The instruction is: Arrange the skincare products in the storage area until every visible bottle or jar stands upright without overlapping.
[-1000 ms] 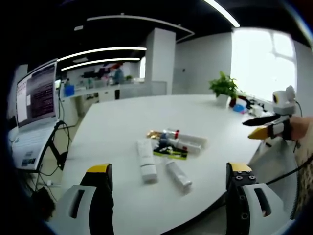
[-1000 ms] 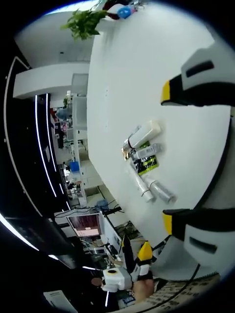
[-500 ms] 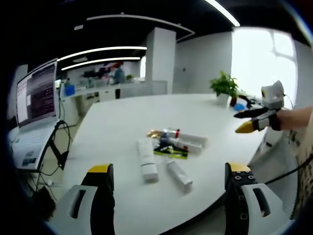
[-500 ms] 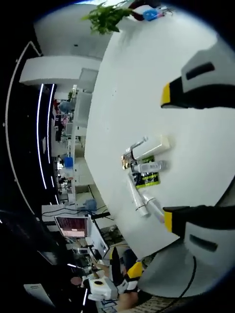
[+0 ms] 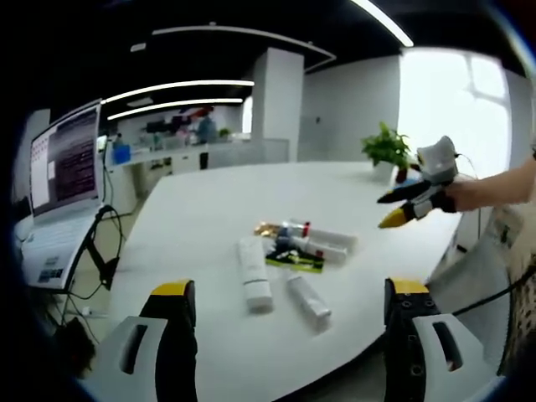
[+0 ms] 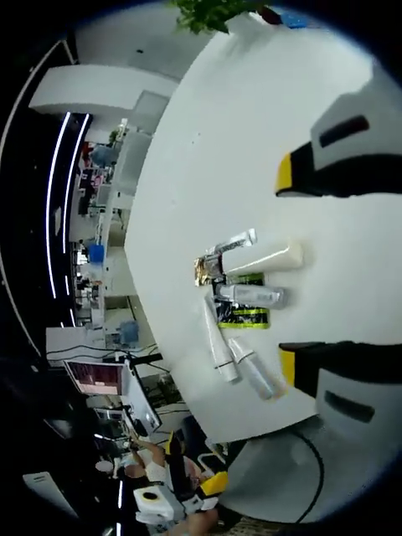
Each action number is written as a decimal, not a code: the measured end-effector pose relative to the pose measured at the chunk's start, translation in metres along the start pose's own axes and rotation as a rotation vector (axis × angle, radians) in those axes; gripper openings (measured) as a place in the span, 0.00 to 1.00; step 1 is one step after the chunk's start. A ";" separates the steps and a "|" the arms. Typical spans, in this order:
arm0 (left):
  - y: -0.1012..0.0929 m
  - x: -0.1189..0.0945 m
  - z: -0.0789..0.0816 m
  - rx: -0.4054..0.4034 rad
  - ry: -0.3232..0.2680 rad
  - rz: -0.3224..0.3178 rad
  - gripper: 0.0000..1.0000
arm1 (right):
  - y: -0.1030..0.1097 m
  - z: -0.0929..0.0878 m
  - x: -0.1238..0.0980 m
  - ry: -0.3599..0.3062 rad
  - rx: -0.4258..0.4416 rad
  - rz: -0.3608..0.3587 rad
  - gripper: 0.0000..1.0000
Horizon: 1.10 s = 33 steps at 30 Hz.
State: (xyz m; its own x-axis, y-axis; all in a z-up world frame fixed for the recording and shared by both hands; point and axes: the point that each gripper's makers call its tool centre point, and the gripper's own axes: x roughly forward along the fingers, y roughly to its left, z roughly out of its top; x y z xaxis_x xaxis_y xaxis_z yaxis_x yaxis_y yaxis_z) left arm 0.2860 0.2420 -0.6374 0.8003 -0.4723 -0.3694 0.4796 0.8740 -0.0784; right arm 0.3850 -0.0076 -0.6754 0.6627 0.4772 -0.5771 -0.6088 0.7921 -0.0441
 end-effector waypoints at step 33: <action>0.000 0.004 -0.010 0.016 0.055 -0.009 0.90 | -0.020 -0.006 0.088 0.212 -0.079 0.095 0.54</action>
State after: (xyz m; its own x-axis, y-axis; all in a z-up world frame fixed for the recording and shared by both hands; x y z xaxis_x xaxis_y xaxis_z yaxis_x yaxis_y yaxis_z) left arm 0.2859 0.2414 -0.6477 0.7751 -0.4728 -0.4192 0.4929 0.8675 -0.0671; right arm 0.4524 0.0164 -0.7302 0.4998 0.4510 -0.7395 -0.7018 0.7112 -0.0406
